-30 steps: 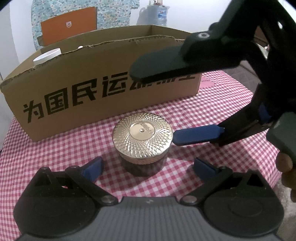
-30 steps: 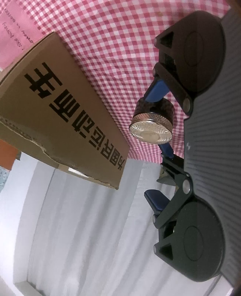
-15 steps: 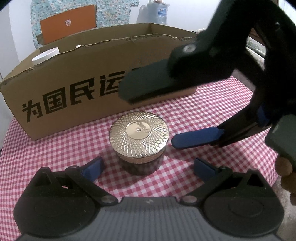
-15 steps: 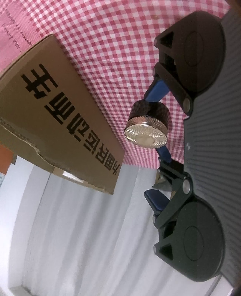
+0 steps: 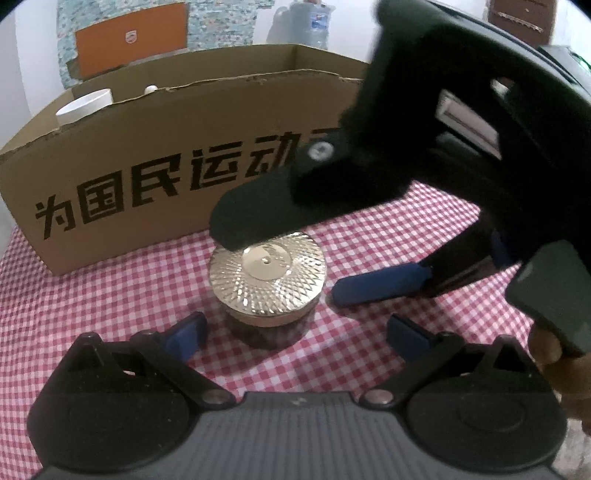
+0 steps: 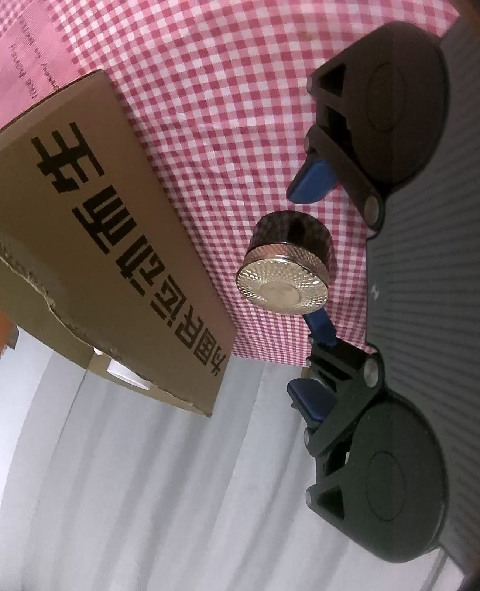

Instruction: Organize rigid objects

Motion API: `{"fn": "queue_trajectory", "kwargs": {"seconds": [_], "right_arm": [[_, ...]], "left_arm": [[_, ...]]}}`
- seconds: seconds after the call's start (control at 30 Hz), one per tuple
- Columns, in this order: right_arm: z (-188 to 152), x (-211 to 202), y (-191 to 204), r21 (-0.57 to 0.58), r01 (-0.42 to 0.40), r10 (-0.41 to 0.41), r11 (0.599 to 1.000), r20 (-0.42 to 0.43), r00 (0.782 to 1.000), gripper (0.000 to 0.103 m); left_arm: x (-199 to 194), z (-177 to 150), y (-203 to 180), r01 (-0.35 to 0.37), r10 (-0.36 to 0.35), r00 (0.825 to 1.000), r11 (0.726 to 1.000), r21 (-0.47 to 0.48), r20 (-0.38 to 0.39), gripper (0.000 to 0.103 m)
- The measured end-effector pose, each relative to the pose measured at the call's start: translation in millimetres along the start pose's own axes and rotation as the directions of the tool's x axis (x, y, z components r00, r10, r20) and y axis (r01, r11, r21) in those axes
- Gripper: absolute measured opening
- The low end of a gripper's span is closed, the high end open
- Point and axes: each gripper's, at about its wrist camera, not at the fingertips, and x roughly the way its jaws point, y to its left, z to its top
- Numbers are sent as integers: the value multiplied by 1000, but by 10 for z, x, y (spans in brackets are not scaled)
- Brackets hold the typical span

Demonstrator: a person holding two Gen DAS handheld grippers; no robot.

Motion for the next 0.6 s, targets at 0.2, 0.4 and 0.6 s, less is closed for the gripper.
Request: {"fn": "queue_trajectory", "kwargs": {"seconds": [0.2,0.4,0.6], "right_arm": [[-19,4,3,5,11,-11,1000,33,999,102],[-80,-23,0,-19,14,-13,1000,42,999,102],[-55,-124,90,-135,86,-80,987,53,995,102]], "left_arm": [[-18,-43,-57,11,-12,1000,999,38,20,103],[-64,-134,-61,39,-43,996,998,55,73,103],[-59,-279,-16,36,-41,993,998,44,114,100]]}}
